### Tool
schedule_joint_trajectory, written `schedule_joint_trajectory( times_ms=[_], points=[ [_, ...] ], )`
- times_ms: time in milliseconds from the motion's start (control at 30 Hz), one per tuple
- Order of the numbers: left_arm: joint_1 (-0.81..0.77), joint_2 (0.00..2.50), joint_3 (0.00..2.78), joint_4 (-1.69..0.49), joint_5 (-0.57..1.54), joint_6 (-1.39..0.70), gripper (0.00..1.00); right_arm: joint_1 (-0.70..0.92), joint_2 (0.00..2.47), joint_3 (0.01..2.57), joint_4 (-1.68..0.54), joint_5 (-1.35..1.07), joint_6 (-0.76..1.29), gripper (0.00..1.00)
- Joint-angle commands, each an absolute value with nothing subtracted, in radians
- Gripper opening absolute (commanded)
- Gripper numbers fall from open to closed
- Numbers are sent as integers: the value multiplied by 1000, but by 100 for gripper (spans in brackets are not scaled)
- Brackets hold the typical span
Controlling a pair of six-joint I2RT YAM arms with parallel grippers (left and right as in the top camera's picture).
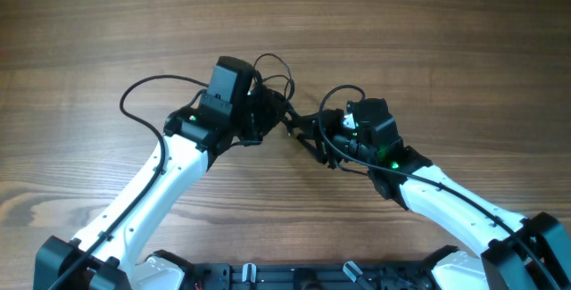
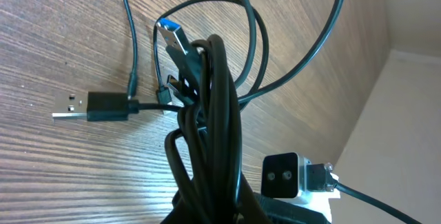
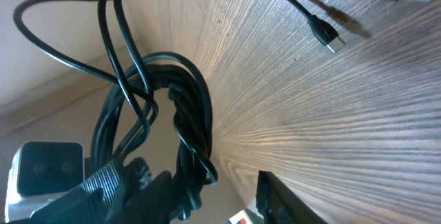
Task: Untangle cables
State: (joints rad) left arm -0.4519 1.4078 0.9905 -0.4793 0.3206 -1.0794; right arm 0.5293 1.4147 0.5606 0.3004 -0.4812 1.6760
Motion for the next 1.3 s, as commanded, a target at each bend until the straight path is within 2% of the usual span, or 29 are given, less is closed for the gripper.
schedule_joint_trajectory(
  times_ms=[0, 67, 133, 233, 300, 333, 500, 533, 567, 667, 700, 733, 800, 1067, 1133, 1200, 1233, 1267],
  points=[
    [-480, 1388, 1014, -459, 384, -1108, 4, 542, 1423, 556, 299, -453, 1693, 42],
    [-480, 1388, 1014, -459, 384, -1108, 4, 542, 1423, 556, 300, -445, 1716, 43],
    [-480, 1388, 1014, -459, 384, -1108, 4, 542, 1423, 556, 299, -435, 1732, 50],
    [-480, 1388, 1014, -459, 384, -1108, 4, 542, 1423, 556, 299, -417, 1732, 55],
    [-481, 1388, 1014, -460, 384, -1108, 4, 542, 1423, 556, 299, -410, 1742, 53],
    [-481, 1388, 1014, -460, 384, -1108, 4, 542, 1423, 556, 299, -411, 1753, 48],
    [-480, 1388, 1014, -460, 384, -1108, 4, 542, 1423, 556, 302, -411, 1756, 5],
    [-480, 1388, 1014, -460, 383, -1105, 5, 542, 1423, 556, 302, -411, 1753, 4],
    [-480, 1388, 1014, -461, 383, -1090, 8, 542, 1423, 556, 302, -411, 1753, 4],
    [-474, 1388, 1014, -460, 374, -976, 40, 542, 1423, 556, 302, -411, 1753, 4],
    [-458, 1387, 1014, -461, 373, -931, 53, 542, 1423, 556, 302, -411, 1753, 4],
    [-439, 1385, 1014, -467, 373, -911, 60, 542, 1423, 556, 302, -411, 1753, 4],
    [-387, 1374, 1014, -496, 373, -893, 61, 542, 1423, 556, 302, -411, 1753, 4],
    [-209, 1345, 1014, -754, 373, -789, 55, 542, 1423, 556, 303, -406, 1757, 4],
    [-209, 1345, 1014, -789, 383, -802, 50, 542, 1423, 556, 303, -406, 1756, 4],
    [-209, 1347, 1014, -810, 437, -915, 42, 542, 1423, 556, 302, -407, 1756, 4],
    [-209, 1348, 1014, -810, 461, -968, 41, 542, 1423, 556, 302, -407, 1756, 4],
    [-209, 1352, 1014, -807, 479, -1033, 53, 542, 1423, 556, 302, -407, 1756, 4]
  ],
)
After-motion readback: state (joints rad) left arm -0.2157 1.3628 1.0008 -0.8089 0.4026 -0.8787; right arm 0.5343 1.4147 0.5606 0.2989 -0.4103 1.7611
